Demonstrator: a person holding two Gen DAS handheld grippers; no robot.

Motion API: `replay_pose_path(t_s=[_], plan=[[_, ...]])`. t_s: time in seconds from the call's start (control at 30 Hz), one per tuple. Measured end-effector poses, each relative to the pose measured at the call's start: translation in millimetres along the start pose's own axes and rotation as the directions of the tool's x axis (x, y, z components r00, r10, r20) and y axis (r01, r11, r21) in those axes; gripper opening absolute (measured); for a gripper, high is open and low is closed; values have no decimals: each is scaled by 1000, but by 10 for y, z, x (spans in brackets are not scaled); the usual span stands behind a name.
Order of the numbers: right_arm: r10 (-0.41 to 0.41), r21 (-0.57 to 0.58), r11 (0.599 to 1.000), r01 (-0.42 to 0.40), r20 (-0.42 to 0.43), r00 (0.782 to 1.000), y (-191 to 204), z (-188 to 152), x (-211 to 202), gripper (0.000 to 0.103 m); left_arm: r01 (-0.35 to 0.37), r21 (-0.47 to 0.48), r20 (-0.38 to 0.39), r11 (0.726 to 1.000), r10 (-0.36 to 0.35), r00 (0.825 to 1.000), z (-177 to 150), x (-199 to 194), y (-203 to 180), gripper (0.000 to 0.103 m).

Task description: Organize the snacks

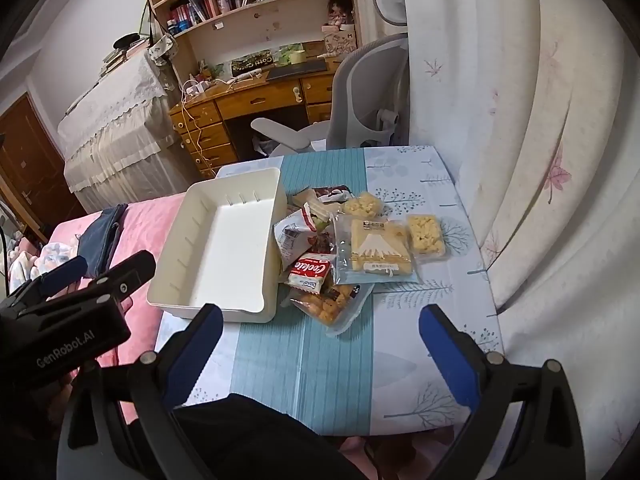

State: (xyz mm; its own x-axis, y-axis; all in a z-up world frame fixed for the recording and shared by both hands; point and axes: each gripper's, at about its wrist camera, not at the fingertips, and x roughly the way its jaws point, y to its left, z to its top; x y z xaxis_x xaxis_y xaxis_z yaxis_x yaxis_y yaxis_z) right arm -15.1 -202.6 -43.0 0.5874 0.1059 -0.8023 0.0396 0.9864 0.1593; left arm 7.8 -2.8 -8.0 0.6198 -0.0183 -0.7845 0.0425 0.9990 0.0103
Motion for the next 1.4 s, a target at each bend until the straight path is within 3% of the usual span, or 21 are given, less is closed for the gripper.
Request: replay_pose_path(t_s=[0.23,0.6,0.97,1.4], plan=[[-20,23,1000,20,19,1000,191,-82,-50,99,46,13,12,999,-46,999,14,-62,222,100],[-61,46,997,58,72,996,325,-163,-140,99,60,22,27,998,-60,998,10,-62,323,100],[-76,79,994,71,62,995,344,-253,-161,99,86,31,35,996,-87,996,-16,-105,355,100],[-153,151,979,139,82,985,197,-438,-296,99,164,79,-19,983,-163,986,-95,-34,226,100]])
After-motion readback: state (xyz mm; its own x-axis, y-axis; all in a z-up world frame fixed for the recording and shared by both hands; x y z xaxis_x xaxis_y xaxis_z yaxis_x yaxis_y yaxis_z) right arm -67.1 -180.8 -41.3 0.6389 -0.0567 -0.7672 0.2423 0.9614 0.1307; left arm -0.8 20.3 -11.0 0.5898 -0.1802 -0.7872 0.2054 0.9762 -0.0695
